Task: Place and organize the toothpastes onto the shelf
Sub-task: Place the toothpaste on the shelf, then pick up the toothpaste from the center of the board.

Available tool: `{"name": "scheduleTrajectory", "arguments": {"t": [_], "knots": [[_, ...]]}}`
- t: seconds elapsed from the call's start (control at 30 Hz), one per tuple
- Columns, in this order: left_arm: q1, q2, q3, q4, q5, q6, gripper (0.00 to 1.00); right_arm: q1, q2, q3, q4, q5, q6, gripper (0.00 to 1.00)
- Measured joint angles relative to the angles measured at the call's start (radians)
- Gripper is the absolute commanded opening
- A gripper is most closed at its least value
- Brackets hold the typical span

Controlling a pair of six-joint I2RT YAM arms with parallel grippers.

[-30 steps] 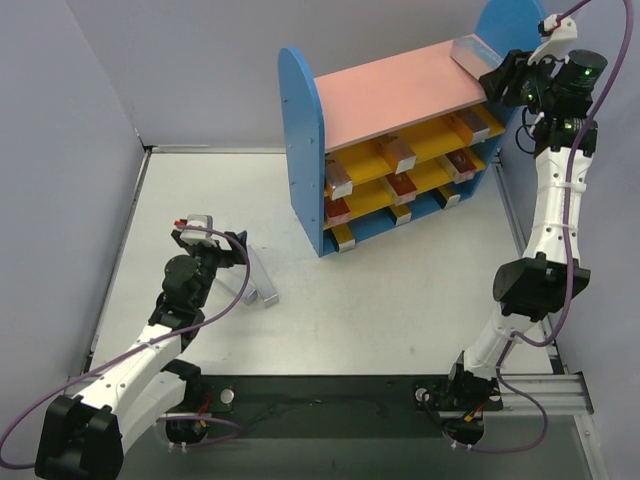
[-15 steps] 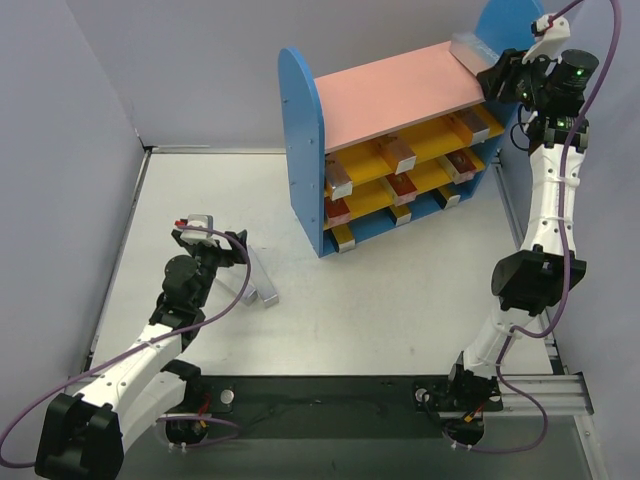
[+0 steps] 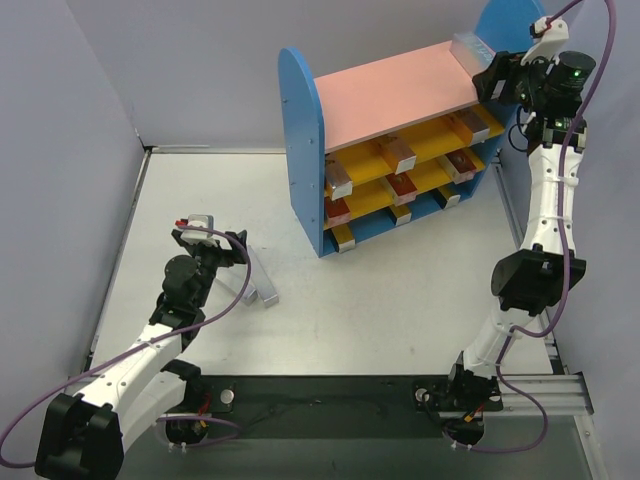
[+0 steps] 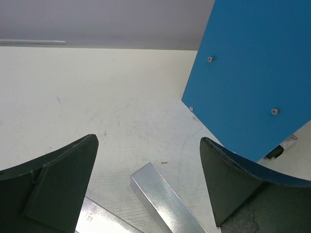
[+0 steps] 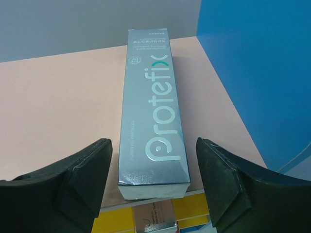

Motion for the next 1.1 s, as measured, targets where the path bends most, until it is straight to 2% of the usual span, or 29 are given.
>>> {"name": "scheduleTrajectory", "arguments": {"t": [1.1], "knots": [[-0.012,-0.024,0.000,0.000,-0.023,0.004,0.97,0.000,-0.099,-0.140,0.069,0.134,-0.029,0.70]]}}
